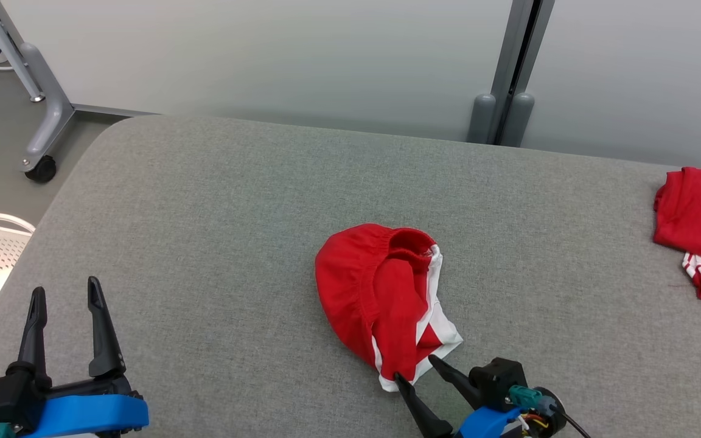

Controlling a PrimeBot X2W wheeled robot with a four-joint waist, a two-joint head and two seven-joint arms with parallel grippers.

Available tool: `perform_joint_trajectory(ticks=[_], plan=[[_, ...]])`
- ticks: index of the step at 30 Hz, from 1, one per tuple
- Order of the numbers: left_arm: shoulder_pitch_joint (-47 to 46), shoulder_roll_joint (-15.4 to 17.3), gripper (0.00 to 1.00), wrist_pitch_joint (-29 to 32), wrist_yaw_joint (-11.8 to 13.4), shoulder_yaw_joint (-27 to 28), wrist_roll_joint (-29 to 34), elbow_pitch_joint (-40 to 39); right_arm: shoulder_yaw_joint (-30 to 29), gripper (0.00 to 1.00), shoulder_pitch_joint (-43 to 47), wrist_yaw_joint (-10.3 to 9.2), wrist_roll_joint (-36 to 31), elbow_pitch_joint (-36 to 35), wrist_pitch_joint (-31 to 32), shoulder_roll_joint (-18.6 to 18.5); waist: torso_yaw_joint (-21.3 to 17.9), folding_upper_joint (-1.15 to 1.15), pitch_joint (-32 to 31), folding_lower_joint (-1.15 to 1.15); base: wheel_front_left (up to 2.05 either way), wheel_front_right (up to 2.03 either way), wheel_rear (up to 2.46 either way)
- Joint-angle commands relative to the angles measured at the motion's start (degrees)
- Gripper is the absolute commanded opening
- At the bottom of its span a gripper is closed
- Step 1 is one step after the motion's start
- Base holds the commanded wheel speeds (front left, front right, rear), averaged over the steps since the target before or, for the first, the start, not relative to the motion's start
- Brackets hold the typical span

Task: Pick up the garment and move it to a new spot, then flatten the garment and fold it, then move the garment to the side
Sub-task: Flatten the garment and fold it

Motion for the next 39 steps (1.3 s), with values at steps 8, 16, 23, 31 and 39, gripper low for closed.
perform_joint_trajectory(ticks=[8, 16, 23, 31, 39], plan=[[-0.5, -0.59, 1.0, -0.26, -0.16, 0.23, 0.56, 0.14, 0.62, 0.0, -0.97, 0.01, 6.2, 1.45, 0.28, 0.68, -0.48, 0.0, -0.11, 0.0, 0.0, 0.0, 0.0], [-0.11, -0.87, 1.0, -0.25, -0.3, 0.44, 0.77, -0.1, -0.98, 0.0, -2.58, 0.01, 6.6, 2.07, -2.49, -0.74, -0.91, 0.0, -0.63, 0.0, 0.0, 0.0, 0.0], [1.08, -0.63, 1.0, -0.26, -0.23, 1.06, 1.08, -0.3, -10.34, 1.0, -2.11, 0.01, 3.33, -1.66, -7.06, -2.48, -2.33, 0.0, -1.63, 0.0, 0.0, 0.0, 0.0], [2.25, 0.12, 1.0, -0.25, -0.29, 0.71, 1.44, -0.11, -25.31, 1.0, 4.11, 0.01, -4.12, -11.92, -8.38, -2.99, -5.07, 0.0, -3.45, 0.0, 0.0, 0.0, 0.0], [3.13, 0.75, 1.0, 0.27, -0.54, -0.05, 0.89, -0.7, -32.1, 1.0, 12.61, 0.01, -7.82, -19.72, -8.47, -0.58, -7.48, 0.0, -5.17, 0.0, 0.0, 0.0, 0.0]])
